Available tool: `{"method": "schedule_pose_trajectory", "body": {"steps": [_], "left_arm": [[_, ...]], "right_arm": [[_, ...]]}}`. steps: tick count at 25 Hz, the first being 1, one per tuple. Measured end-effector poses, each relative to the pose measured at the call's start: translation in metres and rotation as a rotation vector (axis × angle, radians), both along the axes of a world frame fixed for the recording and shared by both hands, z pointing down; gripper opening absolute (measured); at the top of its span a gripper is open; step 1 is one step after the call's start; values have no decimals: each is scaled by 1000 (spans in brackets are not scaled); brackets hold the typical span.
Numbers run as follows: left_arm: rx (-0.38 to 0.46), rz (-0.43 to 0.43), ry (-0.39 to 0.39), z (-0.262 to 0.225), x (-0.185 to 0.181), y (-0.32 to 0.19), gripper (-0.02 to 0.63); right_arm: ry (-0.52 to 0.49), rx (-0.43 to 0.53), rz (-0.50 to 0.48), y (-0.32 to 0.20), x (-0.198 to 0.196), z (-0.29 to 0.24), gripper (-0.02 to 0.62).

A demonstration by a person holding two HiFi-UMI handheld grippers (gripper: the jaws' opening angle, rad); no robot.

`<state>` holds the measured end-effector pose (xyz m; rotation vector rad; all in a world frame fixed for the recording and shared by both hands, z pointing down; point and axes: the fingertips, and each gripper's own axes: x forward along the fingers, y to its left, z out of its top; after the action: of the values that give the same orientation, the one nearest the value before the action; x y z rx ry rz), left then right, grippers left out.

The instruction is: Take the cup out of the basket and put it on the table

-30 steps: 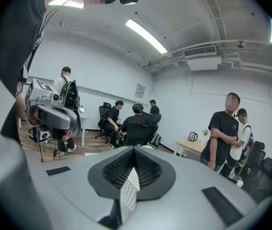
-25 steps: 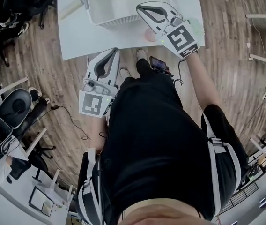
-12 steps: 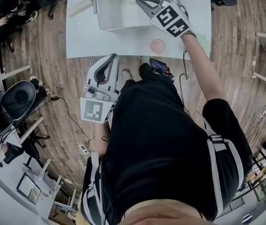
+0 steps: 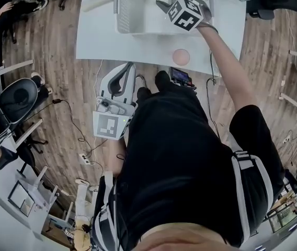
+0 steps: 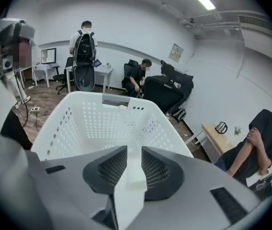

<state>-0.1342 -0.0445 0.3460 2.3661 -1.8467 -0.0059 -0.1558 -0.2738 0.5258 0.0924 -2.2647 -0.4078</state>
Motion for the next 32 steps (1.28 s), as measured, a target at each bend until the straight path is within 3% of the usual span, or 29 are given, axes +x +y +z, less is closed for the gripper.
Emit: {"method": "schedule_pose_trajectory", "body": {"steps": [13,24,32], "left_arm": [[-21,4,-16,0,-1,-14,20],[-31,2,-15,1,0,-15,20],[-42,-28,-31,3,-2,-8,20]], "right_arm": [[161,69,-106,-23,-14,95,193],[338,141,-117,-42,-10,151,251],[353,128,-65,-55,-1,174,276]]}}
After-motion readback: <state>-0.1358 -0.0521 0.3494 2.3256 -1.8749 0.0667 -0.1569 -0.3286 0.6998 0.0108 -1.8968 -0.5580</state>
